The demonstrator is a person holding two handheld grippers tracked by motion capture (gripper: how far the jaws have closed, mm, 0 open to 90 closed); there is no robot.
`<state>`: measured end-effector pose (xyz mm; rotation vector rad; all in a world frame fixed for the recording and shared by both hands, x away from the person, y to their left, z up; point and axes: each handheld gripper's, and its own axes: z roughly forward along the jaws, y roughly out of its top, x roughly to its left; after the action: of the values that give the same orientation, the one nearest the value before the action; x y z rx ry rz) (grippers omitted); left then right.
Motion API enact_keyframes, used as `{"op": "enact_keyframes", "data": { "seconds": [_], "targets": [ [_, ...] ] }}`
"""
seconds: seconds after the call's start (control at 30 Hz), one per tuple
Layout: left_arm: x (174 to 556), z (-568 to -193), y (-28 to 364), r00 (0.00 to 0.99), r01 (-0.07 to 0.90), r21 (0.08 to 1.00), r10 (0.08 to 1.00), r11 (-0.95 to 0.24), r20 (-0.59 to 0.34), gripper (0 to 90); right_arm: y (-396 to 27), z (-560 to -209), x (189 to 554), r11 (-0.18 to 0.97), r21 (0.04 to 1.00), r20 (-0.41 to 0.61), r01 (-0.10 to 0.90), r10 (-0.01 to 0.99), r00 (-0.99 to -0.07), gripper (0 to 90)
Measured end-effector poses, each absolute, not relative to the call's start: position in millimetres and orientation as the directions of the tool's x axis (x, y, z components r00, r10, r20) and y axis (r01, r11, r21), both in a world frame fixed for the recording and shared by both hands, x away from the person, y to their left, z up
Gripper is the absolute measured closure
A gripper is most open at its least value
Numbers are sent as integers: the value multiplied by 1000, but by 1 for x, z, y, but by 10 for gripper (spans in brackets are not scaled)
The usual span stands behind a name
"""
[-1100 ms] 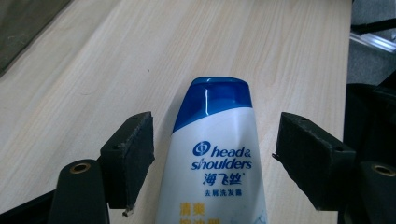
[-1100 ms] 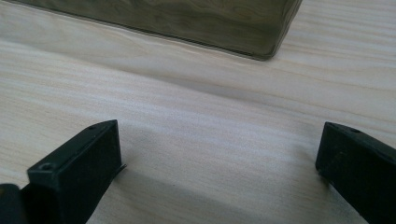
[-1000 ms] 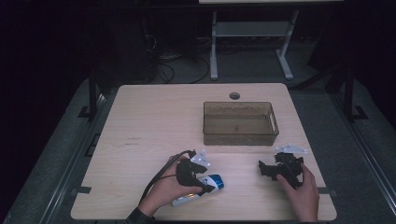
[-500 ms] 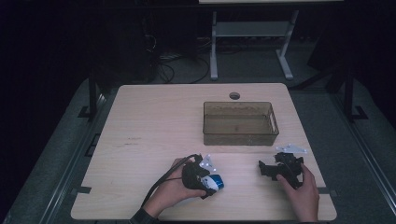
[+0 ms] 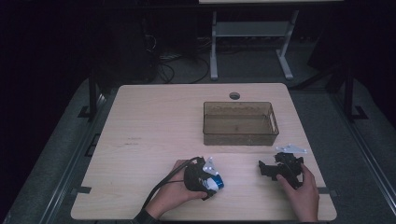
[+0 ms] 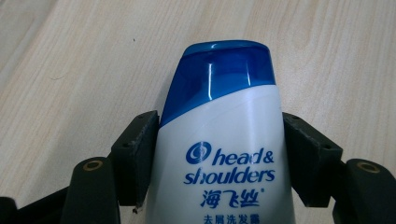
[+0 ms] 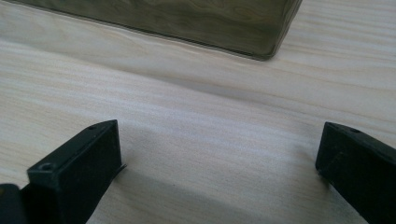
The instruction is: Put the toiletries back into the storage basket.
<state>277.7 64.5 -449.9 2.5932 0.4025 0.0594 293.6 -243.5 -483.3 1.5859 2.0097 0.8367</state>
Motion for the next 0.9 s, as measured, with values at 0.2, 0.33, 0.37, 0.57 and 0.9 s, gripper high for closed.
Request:
{"op": "enact_keyframes", "data": {
  "seconds": [0.2,0.33,0.37,0.57,0.9],
  "targets": [
    [278,-450,65,954,276,496,296,-823,-41,337,-244,-483,294,158,696,24,700,970,-243,0],
    [278,-448,68,956,277,525,288,-805,-61,339,-243,-483,294,158,696,24,700,970,-242,0],
    [278,-448,68,956,277,525,288,-805,-61,339,-243,-483,294,158,696,24,700,970,-242,0],
    [278,-443,74,946,308,592,307,-745,-106,339,-244,-483,294,158,696,24,700,970,-243,0],
    [278,-435,88,942,312,683,309,-660,-131,340,-243,-483,294,157,696,24,701,970,-242,0]
  ]
}}
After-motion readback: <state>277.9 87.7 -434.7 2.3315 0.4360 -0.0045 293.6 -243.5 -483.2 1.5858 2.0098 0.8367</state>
